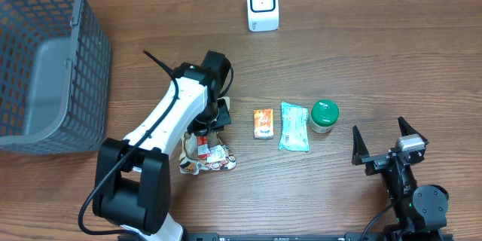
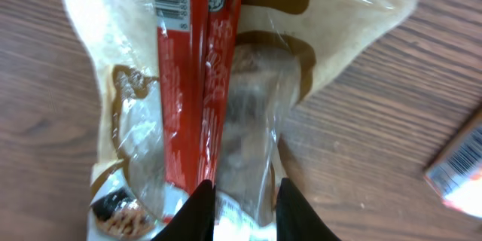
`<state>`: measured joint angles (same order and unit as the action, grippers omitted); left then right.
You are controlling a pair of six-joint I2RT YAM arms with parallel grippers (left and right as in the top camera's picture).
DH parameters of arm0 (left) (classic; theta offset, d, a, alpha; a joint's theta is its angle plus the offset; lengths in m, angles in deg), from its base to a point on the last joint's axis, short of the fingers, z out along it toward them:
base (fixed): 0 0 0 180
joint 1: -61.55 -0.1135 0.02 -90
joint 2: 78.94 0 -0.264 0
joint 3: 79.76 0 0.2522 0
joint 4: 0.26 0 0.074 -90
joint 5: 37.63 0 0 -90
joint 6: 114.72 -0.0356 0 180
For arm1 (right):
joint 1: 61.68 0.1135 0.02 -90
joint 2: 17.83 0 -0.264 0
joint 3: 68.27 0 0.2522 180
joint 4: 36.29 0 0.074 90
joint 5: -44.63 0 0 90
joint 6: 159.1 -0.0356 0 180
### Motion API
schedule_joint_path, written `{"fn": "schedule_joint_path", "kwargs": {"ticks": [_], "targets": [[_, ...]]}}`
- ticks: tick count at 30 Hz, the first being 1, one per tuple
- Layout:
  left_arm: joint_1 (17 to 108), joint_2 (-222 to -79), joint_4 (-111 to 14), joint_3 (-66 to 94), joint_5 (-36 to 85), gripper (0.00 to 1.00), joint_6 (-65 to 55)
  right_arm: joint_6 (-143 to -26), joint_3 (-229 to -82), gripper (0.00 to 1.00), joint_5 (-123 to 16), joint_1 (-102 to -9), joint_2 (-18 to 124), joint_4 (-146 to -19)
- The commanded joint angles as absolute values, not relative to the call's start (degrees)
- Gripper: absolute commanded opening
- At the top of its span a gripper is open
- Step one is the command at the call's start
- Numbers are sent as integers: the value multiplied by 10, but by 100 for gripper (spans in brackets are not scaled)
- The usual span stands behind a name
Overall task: Scan the item barcode
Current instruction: 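Lower the snack bag left of the orange pack and open the left gripper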
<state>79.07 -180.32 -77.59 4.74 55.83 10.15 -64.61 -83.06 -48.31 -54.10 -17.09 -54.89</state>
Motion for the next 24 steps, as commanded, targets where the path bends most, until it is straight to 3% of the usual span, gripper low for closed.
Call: {"fn": "schedule_joint_path", "kwargs": {"ticks": [1, 8, 11, 16, 24], "targets": [[789, -1801, -743, 7, 553, 18, 117, -645, -825, 100, -480, -541, -175, -547], [789, -1801, -687, -25, 510, 4, 107, -645, -825, 100, -480, -541, -175, -547], [789, -1801, -684, -15, 508, 4, 85, -645, -825, 100, -480, -541, -175, -547], [788, -1793, -730, 57, 509, 23, 63, -645, -825, 100, -480, -541, -175, -547], [774, -1789, -858, 190, 560, 26, 80, -645, -825, 100, -480, -541, -175, -547]]}}
